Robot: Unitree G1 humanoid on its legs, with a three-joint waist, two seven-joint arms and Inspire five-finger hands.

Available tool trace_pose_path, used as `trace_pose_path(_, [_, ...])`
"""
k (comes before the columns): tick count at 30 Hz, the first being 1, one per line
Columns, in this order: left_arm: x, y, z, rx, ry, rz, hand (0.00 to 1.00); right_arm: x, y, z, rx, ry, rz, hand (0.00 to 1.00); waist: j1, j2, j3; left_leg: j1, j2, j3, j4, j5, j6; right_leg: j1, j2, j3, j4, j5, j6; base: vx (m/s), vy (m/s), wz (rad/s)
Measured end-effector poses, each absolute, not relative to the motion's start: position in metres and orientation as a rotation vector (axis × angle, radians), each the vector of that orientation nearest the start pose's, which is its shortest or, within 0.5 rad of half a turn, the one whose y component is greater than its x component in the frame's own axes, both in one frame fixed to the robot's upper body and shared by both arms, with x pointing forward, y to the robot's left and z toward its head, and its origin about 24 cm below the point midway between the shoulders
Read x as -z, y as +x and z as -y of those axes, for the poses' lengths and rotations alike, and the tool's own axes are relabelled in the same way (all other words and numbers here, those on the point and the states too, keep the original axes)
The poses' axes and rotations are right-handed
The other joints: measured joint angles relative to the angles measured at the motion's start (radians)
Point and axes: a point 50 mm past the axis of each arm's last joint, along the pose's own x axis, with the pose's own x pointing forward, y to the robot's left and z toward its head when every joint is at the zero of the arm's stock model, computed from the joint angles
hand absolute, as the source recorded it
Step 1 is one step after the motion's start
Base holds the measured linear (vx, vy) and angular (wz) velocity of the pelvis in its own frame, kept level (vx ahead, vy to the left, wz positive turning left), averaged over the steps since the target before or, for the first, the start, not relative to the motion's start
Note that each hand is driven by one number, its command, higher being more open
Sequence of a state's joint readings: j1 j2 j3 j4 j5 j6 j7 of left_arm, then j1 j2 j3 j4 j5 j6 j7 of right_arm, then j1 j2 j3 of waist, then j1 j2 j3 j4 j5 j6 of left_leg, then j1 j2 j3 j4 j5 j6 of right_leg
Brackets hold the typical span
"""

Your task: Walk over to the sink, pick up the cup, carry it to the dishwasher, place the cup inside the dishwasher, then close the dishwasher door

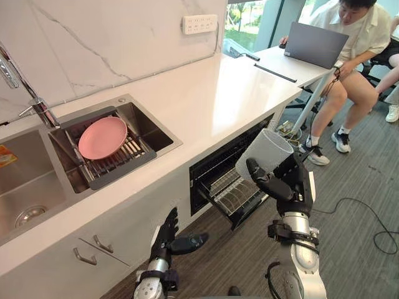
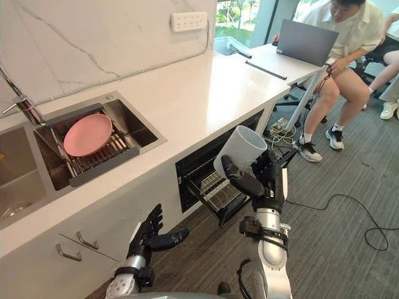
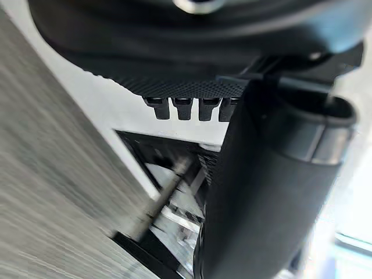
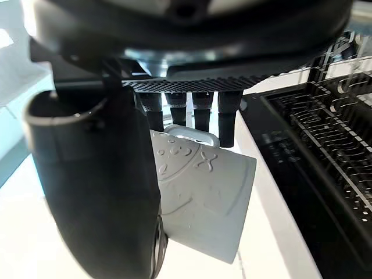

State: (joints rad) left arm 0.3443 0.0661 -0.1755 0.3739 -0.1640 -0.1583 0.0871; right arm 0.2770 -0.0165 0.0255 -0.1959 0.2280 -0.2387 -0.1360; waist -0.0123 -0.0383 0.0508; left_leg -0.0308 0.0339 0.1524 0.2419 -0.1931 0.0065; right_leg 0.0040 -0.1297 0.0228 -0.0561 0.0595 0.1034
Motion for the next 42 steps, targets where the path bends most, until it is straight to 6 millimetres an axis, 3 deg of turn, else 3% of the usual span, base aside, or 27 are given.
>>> trace_pose_path(4, [0.121,0.107,-0.172,-0.147,-0.029,-0.741,1.0,-0.032,0.193,0.173,0.209,0.19,0.087,0.0,-0.002,0.0,0.002,0.034,-0.004,-0.002,-0.053,0.023,-0.007,0.02,0.0,-0.009,-0.022,0.001,0.0,0.03,-0.038,0.03])
trace_pose_path(9, [0.134,0.096,-0.189,-0.218,0.01,-0.829,1.0,-0.022,0.192,0.173,0.209,0.182,0.04,0.0,-0.001,0.012,0.022,0.062,-0.002,-0.007,-0.11,0.05,-0.01,0.028,0.007,-0.031,-0.029,0.002,0.0,0.02,-0.059,0.03])
trace_pose_path(17, [0.141,0.095,-0.195,-0.258,0.01,-0.864,1.0,-0.006,0.181,0.18,0.228,0.162,-0.034,0.0,-0.003,0.011,0.027,0.074,-0.007,-0.006,-0.129,0.056,-0.011,0.031,0.004,-0.052,-0.029,0.002,0.0,-0.02,-0.015,-0.01])
trace_pose_path(25, [0.141,0.099,-0.199,-0.281,0.016,-0.858,1.0,-0.006,0.183,0.185,0.194,0.073,-0.037,0.0,0.001,0.003,0.045,0.069,-0.007,-0.007,-0.138,0.059,-0.013,0.02,0.004,-0.059,-0.029,0.002,0.0,-0.01,-0.011,0.0])
trace_pose_path(35, [0.137,0.108,-0.204,-0.289,0.026,-0.824,1.0,-0.004,0.207,0.203,0.132,-0.083,-0.07,0.0,0.022,-0.003,0.082,0.015,-0.009,-0.026,-0.121,0.061,-0.01,-0.01,0.003,-0.089,-0.029,0.005,0.0,-0.02,-0.018,0.06])
trace_pose_path(42, [0.126,0.134,-0.204,-0.281,0.024,-0.726,1.0,-0.033,0.25,0.21,0.091,-0.19,0.038,0.0,0.031,0.0,0.217,-0.11,0.0,-0.061,-0.007,0.048,-0.002,-0.097,0.003,-0.117,0.043,0.003,-0.004,-0.09,-0.023,0.14])
